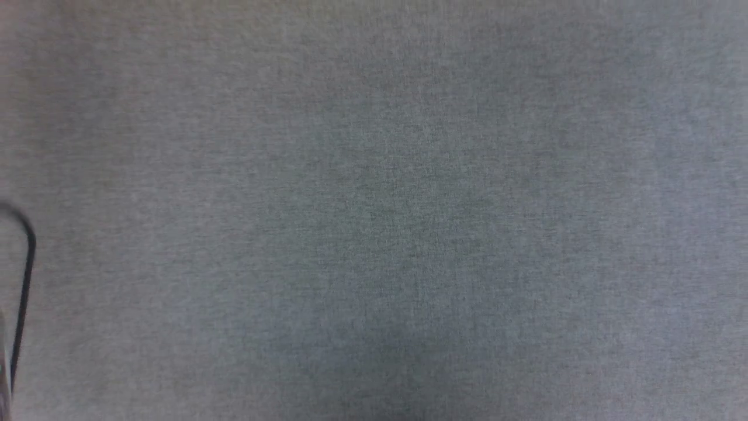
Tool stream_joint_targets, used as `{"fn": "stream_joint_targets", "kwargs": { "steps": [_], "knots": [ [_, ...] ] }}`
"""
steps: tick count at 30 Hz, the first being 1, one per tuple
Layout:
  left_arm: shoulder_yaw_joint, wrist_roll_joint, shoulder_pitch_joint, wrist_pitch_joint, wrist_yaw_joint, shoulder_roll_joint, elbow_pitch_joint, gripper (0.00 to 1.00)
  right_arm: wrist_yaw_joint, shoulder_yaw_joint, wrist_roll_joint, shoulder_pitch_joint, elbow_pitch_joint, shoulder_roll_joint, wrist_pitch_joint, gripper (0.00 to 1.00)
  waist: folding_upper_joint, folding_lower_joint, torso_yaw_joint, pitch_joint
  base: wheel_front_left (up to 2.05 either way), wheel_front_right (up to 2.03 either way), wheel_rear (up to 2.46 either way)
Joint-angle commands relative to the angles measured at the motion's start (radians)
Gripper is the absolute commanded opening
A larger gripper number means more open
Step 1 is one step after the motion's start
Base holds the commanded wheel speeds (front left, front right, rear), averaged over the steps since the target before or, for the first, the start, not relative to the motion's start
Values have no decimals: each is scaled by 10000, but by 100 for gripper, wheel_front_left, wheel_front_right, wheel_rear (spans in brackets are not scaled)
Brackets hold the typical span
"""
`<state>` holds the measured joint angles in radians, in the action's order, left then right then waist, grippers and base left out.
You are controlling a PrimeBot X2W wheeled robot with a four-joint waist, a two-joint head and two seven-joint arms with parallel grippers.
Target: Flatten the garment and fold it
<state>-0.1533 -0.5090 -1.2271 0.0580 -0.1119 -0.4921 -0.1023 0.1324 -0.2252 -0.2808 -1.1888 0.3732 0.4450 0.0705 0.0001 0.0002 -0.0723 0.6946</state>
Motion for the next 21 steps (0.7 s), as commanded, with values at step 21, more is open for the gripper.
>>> {"fn": "stream_joint_targets", "kwargs": {
  "steps": [21],
  "knots": [
    [-664, -1404, 12861, -3570, 1929, -924, 5917, 0, -17, 3081, -1111, 10271, -5657, -432, 2476, 0, -1, -2, 519, -4303, 0, 0, 0]
  ]
}}
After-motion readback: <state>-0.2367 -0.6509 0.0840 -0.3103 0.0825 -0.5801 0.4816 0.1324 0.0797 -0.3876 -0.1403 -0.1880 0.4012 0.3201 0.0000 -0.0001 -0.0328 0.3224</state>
